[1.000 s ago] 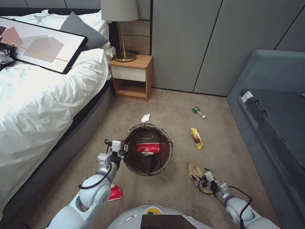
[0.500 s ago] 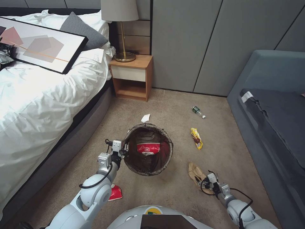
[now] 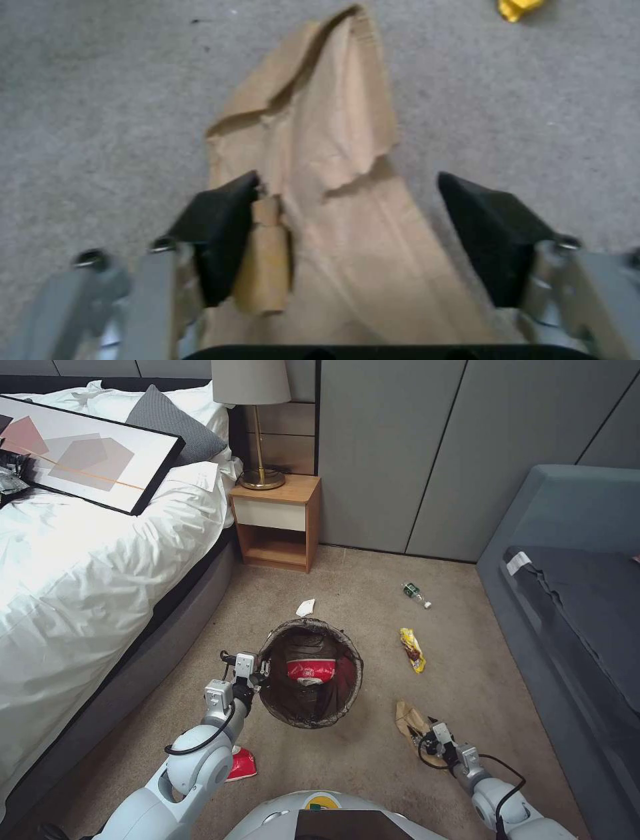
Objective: Pick up the trash bin, then pick up the garbage from the floor and place it into the trash bin.
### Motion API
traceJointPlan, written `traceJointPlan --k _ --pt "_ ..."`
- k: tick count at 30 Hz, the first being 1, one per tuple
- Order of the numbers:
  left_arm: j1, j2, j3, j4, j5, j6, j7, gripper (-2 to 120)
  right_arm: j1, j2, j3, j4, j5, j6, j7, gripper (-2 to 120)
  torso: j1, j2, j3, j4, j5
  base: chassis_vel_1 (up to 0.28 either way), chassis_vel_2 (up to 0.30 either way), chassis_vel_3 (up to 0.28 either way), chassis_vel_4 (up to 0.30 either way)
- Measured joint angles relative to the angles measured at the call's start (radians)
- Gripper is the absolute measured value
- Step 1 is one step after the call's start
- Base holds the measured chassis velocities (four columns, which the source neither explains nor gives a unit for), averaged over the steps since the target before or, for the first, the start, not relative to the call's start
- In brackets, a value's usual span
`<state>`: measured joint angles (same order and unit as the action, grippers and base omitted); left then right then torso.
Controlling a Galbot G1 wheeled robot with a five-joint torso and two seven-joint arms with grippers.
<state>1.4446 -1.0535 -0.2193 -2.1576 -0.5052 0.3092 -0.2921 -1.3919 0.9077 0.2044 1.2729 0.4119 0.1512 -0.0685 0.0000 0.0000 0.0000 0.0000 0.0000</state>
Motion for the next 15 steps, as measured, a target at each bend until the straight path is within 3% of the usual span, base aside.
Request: traceJointPlan --k 15 --pt "0.004 0.002 -0.001 -0.006 -0.001 0.000 -0.001 3 -0.007 0.020 -0.004 0.008 -0.014 0.006 -0.013 10 0.000 0.000 0.000 -0.0001 -0.0001 0.000 0.000 0.000 0.000"
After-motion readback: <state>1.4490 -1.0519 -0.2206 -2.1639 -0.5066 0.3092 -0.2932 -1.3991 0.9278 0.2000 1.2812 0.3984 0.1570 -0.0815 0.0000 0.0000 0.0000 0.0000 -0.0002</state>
